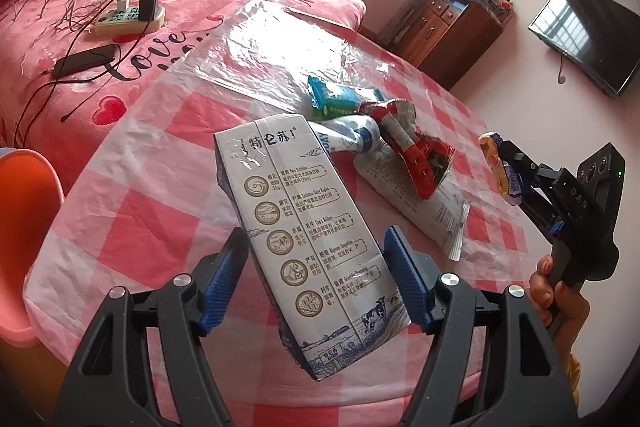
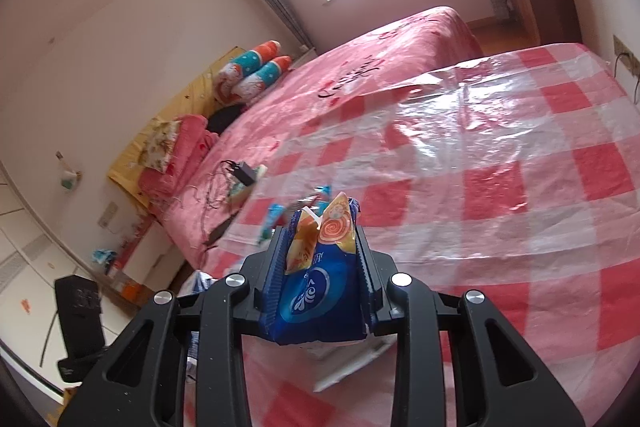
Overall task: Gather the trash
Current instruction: 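Carry carton and tissue pack over the orange bucket and open both tools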
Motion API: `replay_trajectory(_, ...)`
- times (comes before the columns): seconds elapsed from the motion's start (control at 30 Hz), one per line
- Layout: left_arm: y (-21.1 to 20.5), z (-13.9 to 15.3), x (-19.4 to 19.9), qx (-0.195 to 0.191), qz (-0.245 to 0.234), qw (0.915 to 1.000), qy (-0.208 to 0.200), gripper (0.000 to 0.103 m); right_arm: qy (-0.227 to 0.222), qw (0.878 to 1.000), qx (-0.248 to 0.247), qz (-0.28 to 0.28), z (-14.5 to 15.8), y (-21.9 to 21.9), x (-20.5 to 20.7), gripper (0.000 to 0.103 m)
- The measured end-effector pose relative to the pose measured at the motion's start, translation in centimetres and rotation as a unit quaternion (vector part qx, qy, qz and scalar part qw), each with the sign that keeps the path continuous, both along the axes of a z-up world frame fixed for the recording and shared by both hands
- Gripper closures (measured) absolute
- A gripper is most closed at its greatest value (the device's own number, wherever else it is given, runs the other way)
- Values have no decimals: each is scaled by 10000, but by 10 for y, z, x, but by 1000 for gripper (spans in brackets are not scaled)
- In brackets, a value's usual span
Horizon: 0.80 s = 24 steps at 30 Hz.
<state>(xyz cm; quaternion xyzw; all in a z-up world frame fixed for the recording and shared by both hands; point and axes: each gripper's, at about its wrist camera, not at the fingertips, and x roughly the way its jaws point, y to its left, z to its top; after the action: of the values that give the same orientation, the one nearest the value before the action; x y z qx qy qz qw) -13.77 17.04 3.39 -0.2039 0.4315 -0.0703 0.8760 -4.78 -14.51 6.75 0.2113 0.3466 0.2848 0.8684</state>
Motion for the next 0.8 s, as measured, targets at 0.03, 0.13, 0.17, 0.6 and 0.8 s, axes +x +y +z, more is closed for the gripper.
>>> replay_trajectory(0.03,3,0,-1,-13,-9,10000,-21,32,9,10000,45,37,2,4,0,69)
replay_trajectory(0.13,11,0,-5,-13,-14,10000,-75,32,70,9997,167,150,5,14,-2,69)
replay_trajectory(0.17,14,0,-5,-11,-4,10000,-90,32,97,9995,202,207,6,19,-2,69)
replay_trajectory(0.6,90,-2,-32,-103,644,9975,-260,32,386,9901,250,1326,12,129,-24,69)
replay_trajectory(0.8,144,-7,-52,-37,1245,9919,-245,32,677,9764,148,2044,1,199,-33,69)
